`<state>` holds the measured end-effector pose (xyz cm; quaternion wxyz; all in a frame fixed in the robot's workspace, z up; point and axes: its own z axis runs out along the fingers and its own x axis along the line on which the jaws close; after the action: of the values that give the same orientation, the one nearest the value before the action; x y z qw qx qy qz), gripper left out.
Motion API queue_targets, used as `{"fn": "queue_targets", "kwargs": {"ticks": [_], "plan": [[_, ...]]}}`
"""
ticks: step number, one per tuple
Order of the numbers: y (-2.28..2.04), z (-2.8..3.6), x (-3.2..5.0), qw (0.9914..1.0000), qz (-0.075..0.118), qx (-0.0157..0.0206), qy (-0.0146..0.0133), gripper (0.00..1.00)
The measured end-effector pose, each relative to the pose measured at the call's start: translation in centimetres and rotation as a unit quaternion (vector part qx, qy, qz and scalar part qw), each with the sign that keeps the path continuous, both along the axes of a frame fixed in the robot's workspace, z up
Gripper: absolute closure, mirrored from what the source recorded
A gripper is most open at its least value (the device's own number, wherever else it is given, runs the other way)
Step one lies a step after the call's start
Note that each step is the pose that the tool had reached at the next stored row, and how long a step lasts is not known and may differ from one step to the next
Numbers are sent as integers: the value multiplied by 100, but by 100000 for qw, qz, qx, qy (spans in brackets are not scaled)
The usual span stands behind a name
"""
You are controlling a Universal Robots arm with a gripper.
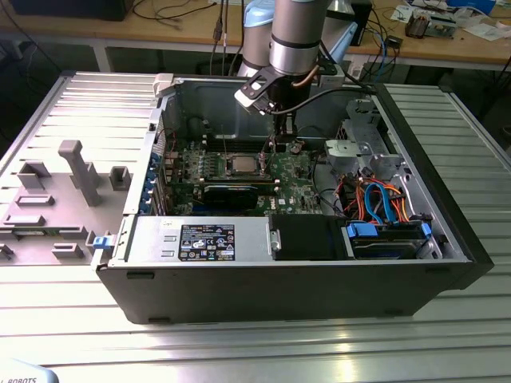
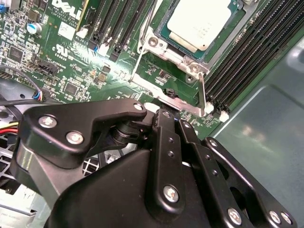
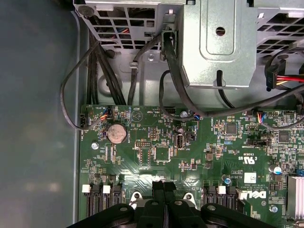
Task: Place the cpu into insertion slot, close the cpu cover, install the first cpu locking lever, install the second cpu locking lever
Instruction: 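Close the cpu cover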
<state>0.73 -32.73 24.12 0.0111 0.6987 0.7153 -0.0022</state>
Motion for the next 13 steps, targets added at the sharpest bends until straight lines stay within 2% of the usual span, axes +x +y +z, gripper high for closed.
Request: {"fn": "queue_targets", "kwargs": {"ticks": [3,5,13], "plan": [[0,-2,-17,100000,0,1,39,89],[0,-6,-26,100000,0,0,252,89],[0,-7,-45,99999,2,3,319,89]]}}
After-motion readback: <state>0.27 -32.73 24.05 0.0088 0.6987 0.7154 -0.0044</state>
